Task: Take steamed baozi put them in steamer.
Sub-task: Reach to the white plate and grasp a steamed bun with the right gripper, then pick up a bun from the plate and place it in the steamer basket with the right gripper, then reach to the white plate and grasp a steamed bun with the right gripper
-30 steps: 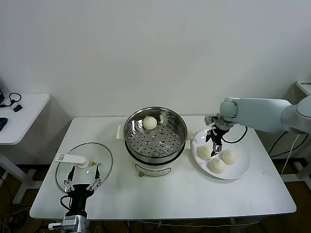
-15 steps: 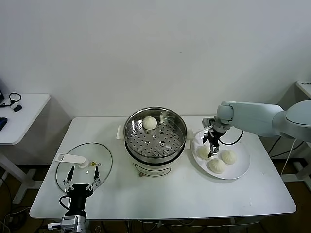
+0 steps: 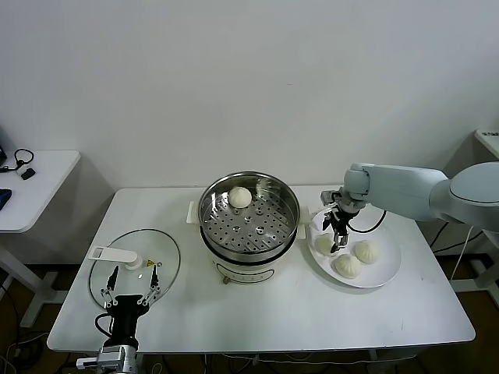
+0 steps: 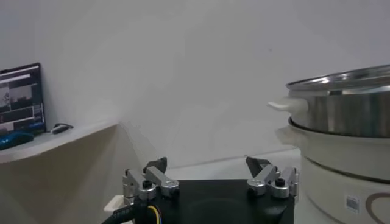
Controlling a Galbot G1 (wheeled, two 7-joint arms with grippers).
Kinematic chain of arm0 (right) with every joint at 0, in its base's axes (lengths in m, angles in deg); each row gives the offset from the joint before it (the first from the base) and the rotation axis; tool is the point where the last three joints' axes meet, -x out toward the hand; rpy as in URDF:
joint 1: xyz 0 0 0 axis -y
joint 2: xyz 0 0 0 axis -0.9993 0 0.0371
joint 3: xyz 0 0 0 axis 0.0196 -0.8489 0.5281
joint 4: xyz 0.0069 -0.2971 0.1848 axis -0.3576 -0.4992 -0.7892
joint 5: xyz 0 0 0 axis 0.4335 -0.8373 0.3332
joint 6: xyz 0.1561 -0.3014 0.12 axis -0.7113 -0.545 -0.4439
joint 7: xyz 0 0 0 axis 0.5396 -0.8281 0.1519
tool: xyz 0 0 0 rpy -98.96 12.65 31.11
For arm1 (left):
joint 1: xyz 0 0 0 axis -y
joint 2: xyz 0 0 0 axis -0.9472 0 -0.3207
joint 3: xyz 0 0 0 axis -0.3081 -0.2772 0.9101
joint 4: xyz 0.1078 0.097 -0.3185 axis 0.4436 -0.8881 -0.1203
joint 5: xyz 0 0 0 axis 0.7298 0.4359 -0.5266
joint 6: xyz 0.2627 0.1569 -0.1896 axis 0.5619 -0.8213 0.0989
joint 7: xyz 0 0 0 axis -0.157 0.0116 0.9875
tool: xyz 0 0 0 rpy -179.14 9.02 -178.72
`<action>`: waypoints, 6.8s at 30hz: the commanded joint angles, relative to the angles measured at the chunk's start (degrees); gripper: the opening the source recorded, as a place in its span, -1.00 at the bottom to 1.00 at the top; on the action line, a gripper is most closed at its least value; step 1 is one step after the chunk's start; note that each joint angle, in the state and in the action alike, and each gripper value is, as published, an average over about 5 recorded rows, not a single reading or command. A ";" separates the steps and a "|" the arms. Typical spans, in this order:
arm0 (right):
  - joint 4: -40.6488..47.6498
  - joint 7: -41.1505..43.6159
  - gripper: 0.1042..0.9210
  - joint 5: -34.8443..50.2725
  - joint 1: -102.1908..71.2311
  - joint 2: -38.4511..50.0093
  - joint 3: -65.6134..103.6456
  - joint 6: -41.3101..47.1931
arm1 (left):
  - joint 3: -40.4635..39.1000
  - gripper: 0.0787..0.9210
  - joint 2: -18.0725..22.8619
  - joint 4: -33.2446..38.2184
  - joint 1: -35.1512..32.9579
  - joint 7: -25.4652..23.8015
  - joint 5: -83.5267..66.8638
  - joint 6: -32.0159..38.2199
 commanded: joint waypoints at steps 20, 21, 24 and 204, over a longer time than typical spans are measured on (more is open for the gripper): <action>-2.12 2.53 -0.07 0.65 3.14 1.09 -1.07 0.10 | -0.14 0.77 -0.18 0.46 0.02 0.11 -0.01 -0.19; -2.76 2.75 -0.08 0.87 4.04 1.42 -1.45 0.08 | -0.14 0.77 -0.18 0.50 0.01 0.11 -0.01 -0.18; -5.35 3.52 -0.08 1.72 8.04 2.48 -3.10 0.01 | -0.15 0.77 -0.17 0.62 -0.04 0.11 0.00 -0.17; -27.84 -0.53 0.76 -7.88 13.39 18.14 -1.76 7.01 | -1.69 0.77 0.74 2.86 -2.52 -0.23 2.60 -0.63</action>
